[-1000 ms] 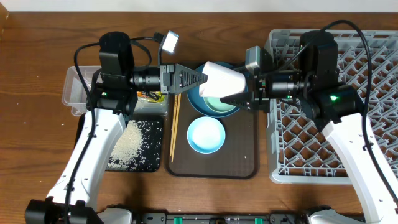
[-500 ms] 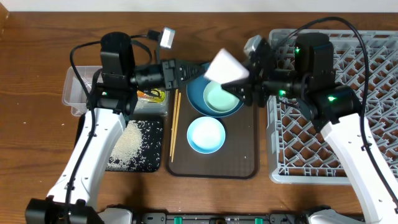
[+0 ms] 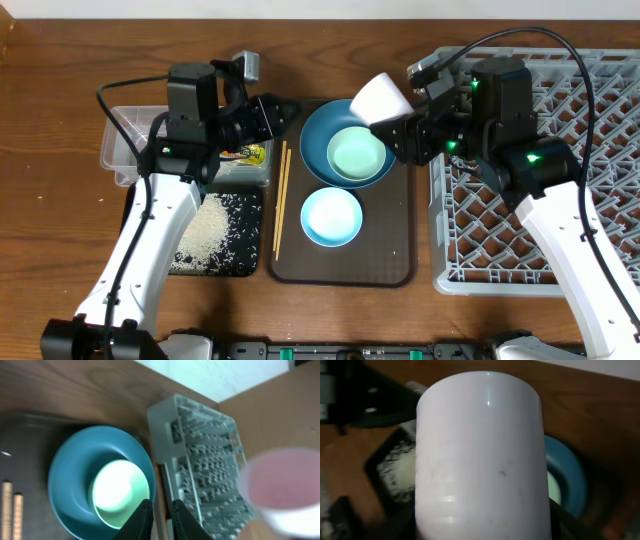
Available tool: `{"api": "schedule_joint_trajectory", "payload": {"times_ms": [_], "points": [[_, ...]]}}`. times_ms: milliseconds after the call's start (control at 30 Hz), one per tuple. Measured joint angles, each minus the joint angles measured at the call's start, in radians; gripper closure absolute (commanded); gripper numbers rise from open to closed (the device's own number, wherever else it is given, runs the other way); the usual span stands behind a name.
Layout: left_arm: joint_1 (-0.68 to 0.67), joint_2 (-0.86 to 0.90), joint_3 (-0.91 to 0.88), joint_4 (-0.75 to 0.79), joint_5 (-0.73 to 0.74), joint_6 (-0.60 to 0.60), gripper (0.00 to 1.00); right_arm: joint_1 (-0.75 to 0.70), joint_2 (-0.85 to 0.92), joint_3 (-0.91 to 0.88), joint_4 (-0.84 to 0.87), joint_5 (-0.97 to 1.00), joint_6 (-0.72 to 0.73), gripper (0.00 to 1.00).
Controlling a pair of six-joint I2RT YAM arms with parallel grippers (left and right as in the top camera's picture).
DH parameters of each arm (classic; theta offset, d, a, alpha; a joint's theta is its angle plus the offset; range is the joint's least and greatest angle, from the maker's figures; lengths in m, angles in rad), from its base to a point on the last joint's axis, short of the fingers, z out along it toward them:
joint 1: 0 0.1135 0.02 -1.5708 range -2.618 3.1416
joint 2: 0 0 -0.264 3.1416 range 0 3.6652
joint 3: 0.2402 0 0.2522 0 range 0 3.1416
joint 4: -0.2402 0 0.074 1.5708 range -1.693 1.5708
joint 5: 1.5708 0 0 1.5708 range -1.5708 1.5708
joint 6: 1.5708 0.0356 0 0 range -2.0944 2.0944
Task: Sort waste into correct bins and load items into the dishwasher rack
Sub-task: 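Grasp the pink cup with the right gripper and release the left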
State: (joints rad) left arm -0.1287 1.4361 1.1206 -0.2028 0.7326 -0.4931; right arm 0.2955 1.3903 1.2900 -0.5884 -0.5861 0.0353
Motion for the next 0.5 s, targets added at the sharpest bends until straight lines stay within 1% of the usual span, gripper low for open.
{"api": "schedule_joint_trajectory", "payload": {"times_ms": [67, 167, 300, 367, 500], "points": [[0.000, 0.000, 0.000, 0.023, -0.004, -0.005, 0.83, 0.000, 0.000, 0.000, -0.005, -0.068, 0.007, 0.59], [0.003, 0.000, -0.001, 0.111, 0.072, -0.029, 0.83, 0.000, 0.000, 0.000, 0.000, -0.221, 0.010, 0.59], [0.004, 0.000, -0.002, 0.232, 0.251, -0.092, 0.83, 0.000, 0.000, 0.000, 0.015, -0.356, 0.011, 0.59], [0.003, 0.000, -0.002, 0.251, 0.336, -0.121, 0.83, -0.003, 0.000, 0.000, 0.025, -0.396, 0.013, 0.59], [0.003, 0.000, -0.002, 0.253, 0.455, -0.148, 0.83, -0.019, 0.000, 0.000, 0.065, -0.434, 0.015, 0.59]]}}
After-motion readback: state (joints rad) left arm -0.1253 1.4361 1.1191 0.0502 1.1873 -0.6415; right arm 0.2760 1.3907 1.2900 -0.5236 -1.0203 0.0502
